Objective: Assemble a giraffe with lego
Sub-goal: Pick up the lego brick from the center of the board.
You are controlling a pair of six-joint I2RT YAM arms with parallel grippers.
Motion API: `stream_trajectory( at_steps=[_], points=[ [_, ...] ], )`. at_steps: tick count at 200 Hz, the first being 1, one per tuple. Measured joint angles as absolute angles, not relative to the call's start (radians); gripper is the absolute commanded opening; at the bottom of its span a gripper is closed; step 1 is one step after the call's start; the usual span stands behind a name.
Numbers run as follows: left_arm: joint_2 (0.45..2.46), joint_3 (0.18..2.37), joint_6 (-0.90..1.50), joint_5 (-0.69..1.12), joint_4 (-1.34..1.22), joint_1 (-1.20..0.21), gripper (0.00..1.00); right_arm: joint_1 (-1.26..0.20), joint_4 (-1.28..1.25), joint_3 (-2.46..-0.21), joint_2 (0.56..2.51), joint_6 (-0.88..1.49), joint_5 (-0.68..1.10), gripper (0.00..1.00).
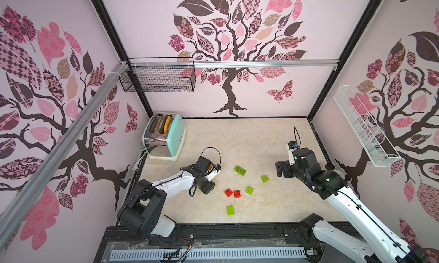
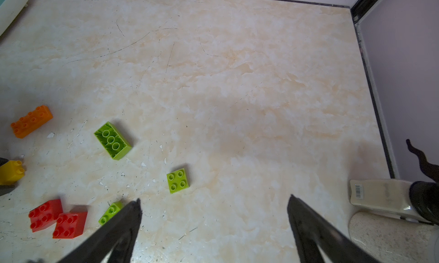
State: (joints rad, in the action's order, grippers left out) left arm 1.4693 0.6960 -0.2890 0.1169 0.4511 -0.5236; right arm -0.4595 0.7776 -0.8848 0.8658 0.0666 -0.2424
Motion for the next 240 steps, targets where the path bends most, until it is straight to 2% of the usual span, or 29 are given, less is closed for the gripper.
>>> stream_trajectory(
  at_steps=[42,58,88,122,139,151,201,240],
  points=[
    [1.514,0.735,-0.252,0.113,0.446,-0.529,0.49,-0.459,0.777,-0.884,0.865,0.067,-0.243,0.99],
    [1.526,0.749,-0.239,0.109,0.447,-0.536,0.41,-0.459,0.776,-0.883,0.862,0.067,-0.243,0.99],
    [1.534,0.760,-0.231,0.096,0.446,-0.544,0.18,-0.459,0.769,-0.877,0.854,0.074,-0.244,0.99],
    [1.517,0.773,-0.187,0.082,0.466,-0.544,0.11,-0.459,0.754,-0.843,0.822,0.124,-0.269,0.99],
    [1.483,0.804,-0.156,0.077,0.496,-0.543,0.10,-0.459,0.746,-0.831,0.808,0.141,-0.274,0.99],
    [1.457,0.860,-0.129,0.081,0.526,-0.539,0.00,-0.459,0.738,-0.829,0.802,0.152,-0.273,1.00],
    [1.364,1.102,0.119,0.187,0.501,-0.434,0.00,-0.459,0.688,-0.829,0.769,0.237,-0.208,0.99],
    [1.386,1.219,0.429,0.332,0.427,-0.370,0.00,-0.473,0.587,-0.838,0.778,0.371,-0.083,0.88]
  ],
)
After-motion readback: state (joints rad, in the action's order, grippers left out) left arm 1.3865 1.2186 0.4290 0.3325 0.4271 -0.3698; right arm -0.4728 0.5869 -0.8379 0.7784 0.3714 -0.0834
